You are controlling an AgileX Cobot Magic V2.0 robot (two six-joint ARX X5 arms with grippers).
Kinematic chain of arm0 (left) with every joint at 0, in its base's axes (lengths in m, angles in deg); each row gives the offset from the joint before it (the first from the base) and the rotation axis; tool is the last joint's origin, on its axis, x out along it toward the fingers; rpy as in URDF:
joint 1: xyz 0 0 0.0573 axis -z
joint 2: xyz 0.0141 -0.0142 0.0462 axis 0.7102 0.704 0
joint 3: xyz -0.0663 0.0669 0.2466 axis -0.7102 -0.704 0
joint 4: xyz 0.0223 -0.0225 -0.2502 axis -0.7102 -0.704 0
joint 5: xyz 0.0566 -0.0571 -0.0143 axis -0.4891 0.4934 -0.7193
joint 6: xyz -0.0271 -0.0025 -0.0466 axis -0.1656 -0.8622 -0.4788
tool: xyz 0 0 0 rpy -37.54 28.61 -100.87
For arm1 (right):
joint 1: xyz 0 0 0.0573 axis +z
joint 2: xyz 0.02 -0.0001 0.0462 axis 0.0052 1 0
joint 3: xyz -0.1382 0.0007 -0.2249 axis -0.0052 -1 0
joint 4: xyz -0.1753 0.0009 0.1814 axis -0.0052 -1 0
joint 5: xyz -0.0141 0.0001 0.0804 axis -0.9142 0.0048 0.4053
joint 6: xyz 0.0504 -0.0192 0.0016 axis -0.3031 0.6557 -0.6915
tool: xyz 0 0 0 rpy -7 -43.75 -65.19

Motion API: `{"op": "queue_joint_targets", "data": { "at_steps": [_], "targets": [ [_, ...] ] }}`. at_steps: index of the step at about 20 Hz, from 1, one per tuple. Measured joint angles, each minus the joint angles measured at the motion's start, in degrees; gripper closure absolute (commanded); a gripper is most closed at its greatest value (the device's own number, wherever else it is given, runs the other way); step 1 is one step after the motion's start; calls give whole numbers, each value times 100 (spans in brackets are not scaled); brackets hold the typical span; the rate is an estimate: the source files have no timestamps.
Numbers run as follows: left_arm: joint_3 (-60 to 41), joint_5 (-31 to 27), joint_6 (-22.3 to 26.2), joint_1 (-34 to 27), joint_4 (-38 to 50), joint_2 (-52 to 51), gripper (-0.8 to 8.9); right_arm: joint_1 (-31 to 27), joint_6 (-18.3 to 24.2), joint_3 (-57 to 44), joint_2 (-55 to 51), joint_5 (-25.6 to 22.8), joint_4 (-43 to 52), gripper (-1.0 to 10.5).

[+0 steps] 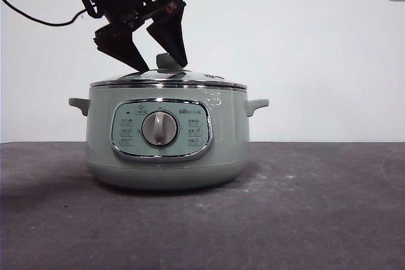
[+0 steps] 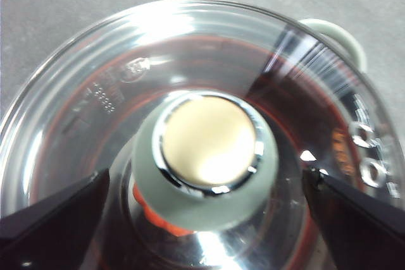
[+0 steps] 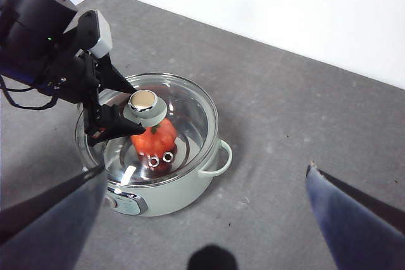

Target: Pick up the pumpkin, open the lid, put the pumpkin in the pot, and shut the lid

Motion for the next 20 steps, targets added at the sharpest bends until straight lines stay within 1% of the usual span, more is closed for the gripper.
{"op": "queue_joint_targets", "data": {
  "at_steps": [4,11,14,17,20],
  "targets": [
    [-20,-17,0,0,-7,-315,275,0,2,0,0,254,-2,351],
    [-20,-94,-2,0,-398,-1287,279,0,0,0,0,304,-190,352],
    [-20,-90,-55,0,-833,-1832,280,-2,-4,0,2,605,-479,352],
    [-4,-17,-170,0,-1462,-2422,284,0,-20,0,7,1016,-807,352],
    [87,251,-302,0,-2118,-2953,297,0,-42,0,13,1462,-1082,353]
  ]
}}
